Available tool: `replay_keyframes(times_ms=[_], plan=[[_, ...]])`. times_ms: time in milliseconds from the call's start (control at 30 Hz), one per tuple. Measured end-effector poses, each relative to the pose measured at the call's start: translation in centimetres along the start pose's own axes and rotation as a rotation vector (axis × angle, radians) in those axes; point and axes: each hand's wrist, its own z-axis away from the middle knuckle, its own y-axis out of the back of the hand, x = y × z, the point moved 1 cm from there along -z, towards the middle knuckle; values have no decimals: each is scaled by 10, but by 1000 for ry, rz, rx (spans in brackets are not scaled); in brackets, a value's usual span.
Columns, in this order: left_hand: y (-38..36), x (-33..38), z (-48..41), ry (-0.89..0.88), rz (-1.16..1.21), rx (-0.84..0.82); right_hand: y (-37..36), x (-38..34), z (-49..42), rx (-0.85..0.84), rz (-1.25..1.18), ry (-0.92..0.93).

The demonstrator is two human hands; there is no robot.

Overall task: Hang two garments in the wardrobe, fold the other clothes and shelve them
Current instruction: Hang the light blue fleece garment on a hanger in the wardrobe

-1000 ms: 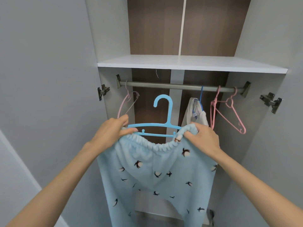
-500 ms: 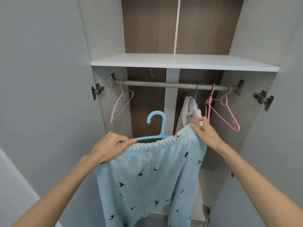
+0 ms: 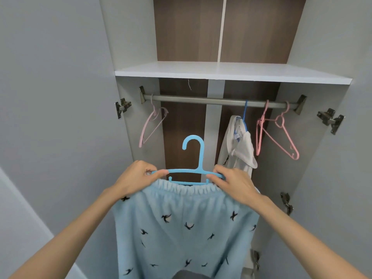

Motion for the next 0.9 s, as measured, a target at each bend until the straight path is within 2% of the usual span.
replay_keyframes(times_ms=[100,267,400,467,567,600,900], plan=[[-1,-3,-3,16,64,-3,3,2,-3,-40,-32,-17],[1,-16,-7,136,332,208,9,-1,-7,-48,-126,-35],[0,-25,-4,108,179,304,14,5,-6,-7,-125,-76],[1,-28,-2,111,146,246,18,10,-5,16,-126,-115],[1,-30,3,170,283,21,26,17,-6,29,-146,-171],[2,-29,4,169,297,-7,28,18,-7,26,-146,-181],[0,-13,6,63,202,229,37,21,-1,16,-52,-148]])
